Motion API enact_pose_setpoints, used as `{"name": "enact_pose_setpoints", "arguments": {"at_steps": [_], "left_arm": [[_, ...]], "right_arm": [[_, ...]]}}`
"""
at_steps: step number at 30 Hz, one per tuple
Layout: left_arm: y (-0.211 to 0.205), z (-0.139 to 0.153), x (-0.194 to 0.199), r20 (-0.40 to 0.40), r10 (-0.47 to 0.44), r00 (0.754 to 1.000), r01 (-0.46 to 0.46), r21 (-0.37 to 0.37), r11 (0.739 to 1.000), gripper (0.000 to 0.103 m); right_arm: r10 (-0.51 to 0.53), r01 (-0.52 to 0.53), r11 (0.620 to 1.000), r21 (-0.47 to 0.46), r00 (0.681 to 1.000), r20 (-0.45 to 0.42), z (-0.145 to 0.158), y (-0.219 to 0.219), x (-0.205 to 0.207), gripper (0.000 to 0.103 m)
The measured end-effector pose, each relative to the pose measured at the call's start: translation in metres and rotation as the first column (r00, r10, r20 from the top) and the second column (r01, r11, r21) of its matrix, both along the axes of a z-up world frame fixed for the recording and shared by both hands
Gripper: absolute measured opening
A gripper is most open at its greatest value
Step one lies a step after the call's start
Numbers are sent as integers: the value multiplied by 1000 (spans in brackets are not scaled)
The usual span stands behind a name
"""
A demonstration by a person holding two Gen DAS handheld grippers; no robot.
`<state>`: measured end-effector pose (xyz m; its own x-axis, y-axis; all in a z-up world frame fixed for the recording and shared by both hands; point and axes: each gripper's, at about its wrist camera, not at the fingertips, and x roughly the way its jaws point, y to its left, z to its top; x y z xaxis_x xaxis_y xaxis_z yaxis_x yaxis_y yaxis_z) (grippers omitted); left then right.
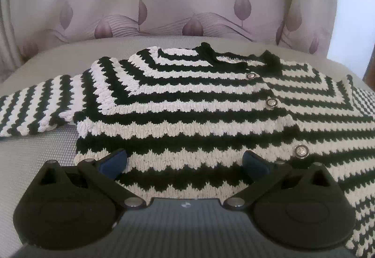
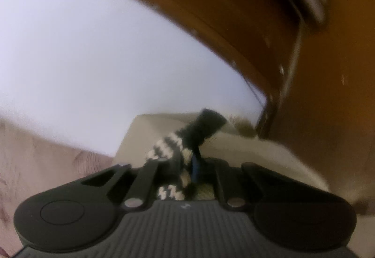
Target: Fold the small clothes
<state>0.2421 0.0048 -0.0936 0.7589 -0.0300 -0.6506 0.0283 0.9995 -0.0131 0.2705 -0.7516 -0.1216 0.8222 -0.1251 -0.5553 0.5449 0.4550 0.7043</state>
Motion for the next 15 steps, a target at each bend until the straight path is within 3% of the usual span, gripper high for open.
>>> {"name": "enact_pose_setpoints", "arguments": {"at_steps": [4,9,15], "left_arm": [[4,2,-1,11,2,1000,-2,-35,999,103],[19,4,-6,43,29,999,-22,-148,989,103],[31,6,-11,74,70,995,-52,-227,973,103]], "right_arm": [[19,-16,998,-67,998,52,28,11,1,8],[65,-53,992,-118,993,102,68,37,6,8],[160,-135,982,-134,969,189,118,106,30,8]]}}
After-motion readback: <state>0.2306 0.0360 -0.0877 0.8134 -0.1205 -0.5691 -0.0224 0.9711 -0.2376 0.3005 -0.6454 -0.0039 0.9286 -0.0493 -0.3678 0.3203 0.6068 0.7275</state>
